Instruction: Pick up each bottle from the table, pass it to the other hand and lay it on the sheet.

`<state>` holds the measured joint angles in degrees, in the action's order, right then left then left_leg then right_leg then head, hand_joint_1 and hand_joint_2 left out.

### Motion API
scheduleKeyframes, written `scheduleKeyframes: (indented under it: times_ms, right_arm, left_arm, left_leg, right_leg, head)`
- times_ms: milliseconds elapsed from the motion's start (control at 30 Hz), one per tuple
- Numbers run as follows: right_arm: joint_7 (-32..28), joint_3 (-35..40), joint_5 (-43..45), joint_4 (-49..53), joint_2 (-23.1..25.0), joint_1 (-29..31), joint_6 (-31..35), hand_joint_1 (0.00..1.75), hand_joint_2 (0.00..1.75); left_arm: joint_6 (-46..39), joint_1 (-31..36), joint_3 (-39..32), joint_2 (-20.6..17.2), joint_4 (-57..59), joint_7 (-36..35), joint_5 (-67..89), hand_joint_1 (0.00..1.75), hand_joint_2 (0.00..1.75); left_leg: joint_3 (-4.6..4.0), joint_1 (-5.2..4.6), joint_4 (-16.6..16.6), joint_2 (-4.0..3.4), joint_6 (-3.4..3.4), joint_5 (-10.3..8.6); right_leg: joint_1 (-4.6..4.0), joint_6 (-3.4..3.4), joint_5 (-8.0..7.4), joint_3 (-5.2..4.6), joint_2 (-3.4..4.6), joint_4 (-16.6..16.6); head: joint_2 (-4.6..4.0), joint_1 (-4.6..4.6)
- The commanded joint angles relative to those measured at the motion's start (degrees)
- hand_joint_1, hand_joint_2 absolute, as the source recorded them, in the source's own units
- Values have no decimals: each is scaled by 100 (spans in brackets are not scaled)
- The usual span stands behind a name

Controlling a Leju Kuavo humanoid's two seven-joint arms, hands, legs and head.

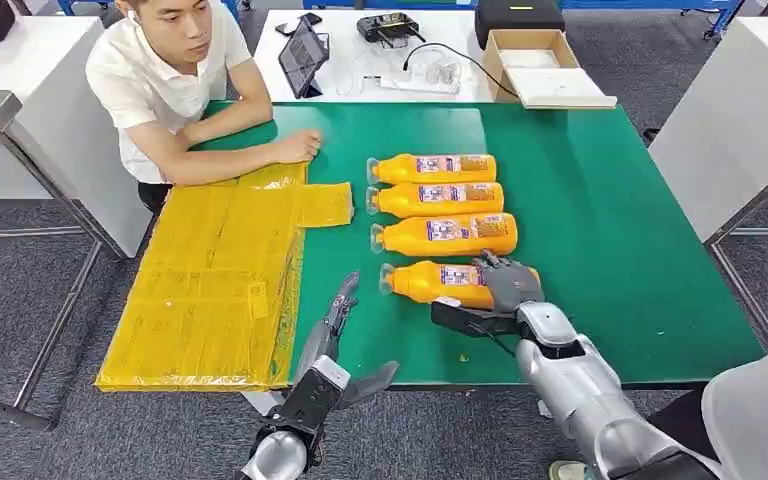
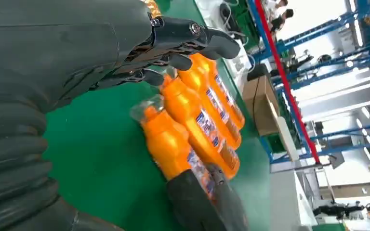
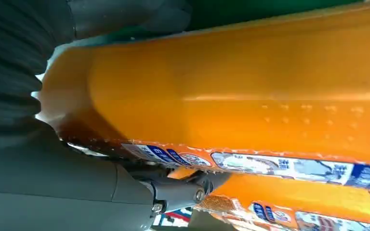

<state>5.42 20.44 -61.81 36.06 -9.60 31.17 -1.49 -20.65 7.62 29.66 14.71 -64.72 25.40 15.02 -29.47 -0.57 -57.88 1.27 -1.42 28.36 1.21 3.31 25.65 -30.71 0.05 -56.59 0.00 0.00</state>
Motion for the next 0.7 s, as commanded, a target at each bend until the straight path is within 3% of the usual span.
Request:
scheduleKeyframes:
  times_ms: [33,300,400,467,500,567,700]
  right_arm:
    - [-113,313,213,-652,-364,-187,-502,175,175]
    - [-296,306,542,-645,-466,-397,-601,175,175]
    - [-1575,-141,1592,-415,-485,-677,-876,175,175]
    - [-2221,-352,2376,161,-469,-1047,-862,175,175]
    - [-2603,-469,2812,772,-355,-1367,-552,175,175]
    - [-2816,-757,3531,1778,52,-1838,-303,175,175]
    - [-2956,-536,4166,3424,635,-2280,748,175,175]
  left_arm:
    - [139,203,237,-260,85,-67,-48,0,175]
    - [72,246,289,-278,118,-38,-3,0,175]
    - [14,216,207,-242,66,147,-260,0,175]
    - [-65,105,-15,-119,-71,325,-820,0,175]
    - [-49,-32,-222,10,-259,436,-1439,0,175]
    - [-37,-205,-316,117,-518,333,-2220,0,175]
    - [-150,15,126,-136,-279,343,-3524,0,175]
  left_leg:
    - [-14,10,-1,12,8,-10]
    - [-20,15,2,22,12,-18]
    - [-19,14,1,32,12,-19]
    - [0,11,-2,28,8,-9]
    - [-13,16,2,35,10,-17]
    - [4,18,-3,12,6,-2]
    - [5,21,-4,-37,4,13]
  right_leg:
    - [-10,-9,-10,-2,-20,10]
    - [-16,-14,-17,3,-31,21]
    - [-17,-14,-16,4,-41,26]
    - [-14,-9,-8,6,-33,22]
    - [-18,-13,-15,-3,-43,30]
    - [-21,-10,-9,16,-17,27]
    - [-21,-10,-11,27,31,15]
  head:
    - [0,0]
    - [-2,0]
    - [0,0]
    - [0,2]
    - [-2,2]
    - [-2,4]
    - [0,4]
